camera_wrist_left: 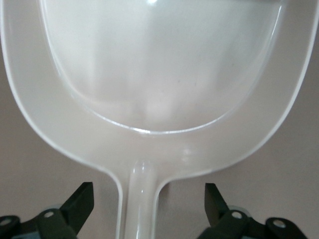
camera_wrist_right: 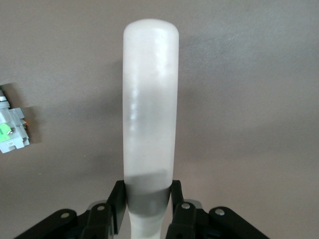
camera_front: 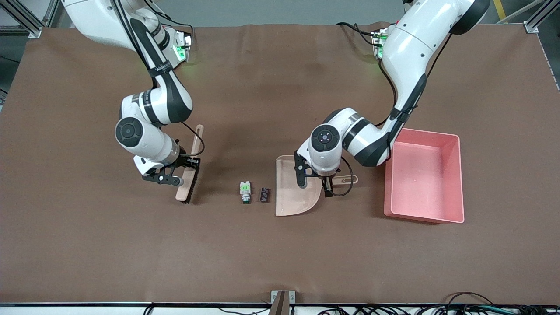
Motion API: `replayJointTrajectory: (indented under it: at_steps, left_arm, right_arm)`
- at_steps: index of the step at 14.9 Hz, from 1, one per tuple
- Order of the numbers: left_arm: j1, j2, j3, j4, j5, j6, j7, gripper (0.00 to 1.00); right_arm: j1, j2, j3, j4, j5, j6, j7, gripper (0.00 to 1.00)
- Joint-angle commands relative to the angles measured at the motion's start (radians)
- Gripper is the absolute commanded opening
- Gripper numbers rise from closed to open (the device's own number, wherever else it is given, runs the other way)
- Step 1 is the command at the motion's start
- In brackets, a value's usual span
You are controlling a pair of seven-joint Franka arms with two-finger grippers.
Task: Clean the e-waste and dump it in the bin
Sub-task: 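Carry the brush toward the switch and capacitor with the right gripper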
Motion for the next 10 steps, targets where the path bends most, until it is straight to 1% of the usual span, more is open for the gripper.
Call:
replayJointTrajectory:
  at_steps: [1, 3, 5, 8, 9, 10]
  left_arm:
    - [-0.010, 0.019, 0.008, 0.044, 0.039, 0.002, -0.001, 0.83]
    - [0.004, 0.019, 0.008, 0.044, 0.062, 0.004, 0.000, 0.69]
    - [0.005, 0.022, 0.009, 0.044, 0.065, 0.004, 0.002, 0.60]
    - [0.004, 0.026, 0.009, 0.044, 0.063, 0.007, -0.001, 0.40]
    - [0.004, 0.027, 0.008, 0.044, 0.063, 0.007, -0.001, 0.36]
    - [0.004, 0.029, 0.009, 0.044, 0.062, 0.007, -0.003, 0.35]
  right_arm:
    - [0.036, 0.016, -0.007, 0.024, 0.018, 0.002, 0.051, 0.01]
    - [0.044, 0.027, -0.007, 0.025, 0.019, 0.011, 0.056, 0.01]
    - [0.062, 0.031, -0.007, 0.030, 0.033, 0.011, 0.058, 0.01]
    - [0.076, 0.037, -0.007, 0.030, 0.047, 0.017, 0.056, 0.01]
    - [0.087, 0.041, -0.007, 0.032, 0.047, 0.020, 0.056, 0.01]
    - [0.102, 0.047, -0.007, 0.039, 0.048, 0.022, 0.058, 0.01]
